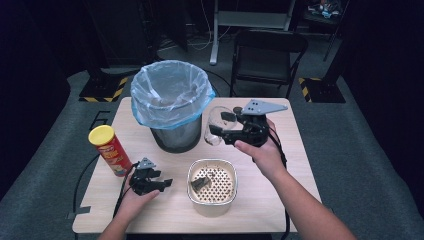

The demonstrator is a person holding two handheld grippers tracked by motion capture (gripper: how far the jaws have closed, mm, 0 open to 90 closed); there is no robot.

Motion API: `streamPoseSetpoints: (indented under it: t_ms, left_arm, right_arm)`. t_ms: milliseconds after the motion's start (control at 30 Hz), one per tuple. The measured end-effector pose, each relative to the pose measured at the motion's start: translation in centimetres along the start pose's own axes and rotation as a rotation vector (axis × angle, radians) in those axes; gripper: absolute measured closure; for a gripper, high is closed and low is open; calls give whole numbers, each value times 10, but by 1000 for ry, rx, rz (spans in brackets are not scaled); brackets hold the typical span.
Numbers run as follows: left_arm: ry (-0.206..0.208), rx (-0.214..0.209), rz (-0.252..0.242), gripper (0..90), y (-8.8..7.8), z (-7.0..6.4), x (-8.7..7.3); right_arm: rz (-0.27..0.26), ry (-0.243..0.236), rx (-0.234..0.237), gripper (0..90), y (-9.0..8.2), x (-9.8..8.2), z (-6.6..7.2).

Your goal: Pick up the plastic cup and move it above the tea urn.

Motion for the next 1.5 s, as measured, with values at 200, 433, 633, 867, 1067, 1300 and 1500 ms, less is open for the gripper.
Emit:
streamPoseSetpoints:
  t_ms: [200, 433, 633, 867, 1067, 1300, 1500]
  left_arm:
    - [19, 10, 1, 335, 2, 0, -1]
    - [35, 21, -4, 333, 3, -1, -1]
    - [64, 24, -9, 330, 3, -1, -2]
    - [93, 46, -15, 329, 4, -3, -3]
    - [78, 33, -26, 329, 3, -2, -3]
    - [85, 33, -20, 330, 2, -2, -4]
    - [83, 32, -18, 329, 2, -3, -5]
  right_arm:
    - [-10, -7, -27, 359, 7, 38, -4]
    - [-39, -9, -62, 360, 35, 81, -14]
    - [-50, -28, -105, 357, 71, 99, -26]
    - [-30, -8, -110, 347, 114, 100, -39]
    - [3, -4, -142, 346, 141, 99, -48]
    - [47, 12, -170, 327, 163, 92, -59]
    - [108, 2, -148, 192, 179, 80, -58]
Point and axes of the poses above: each handheld gripper's, and its own axes: y roughly forward along the jaws, x roughly out of its top, z roughly to its left, the point moved 8 cm from there along y, roughly forward along the jaws, and after that the axes turned 1 degree about -x, right-handed, at the moved point
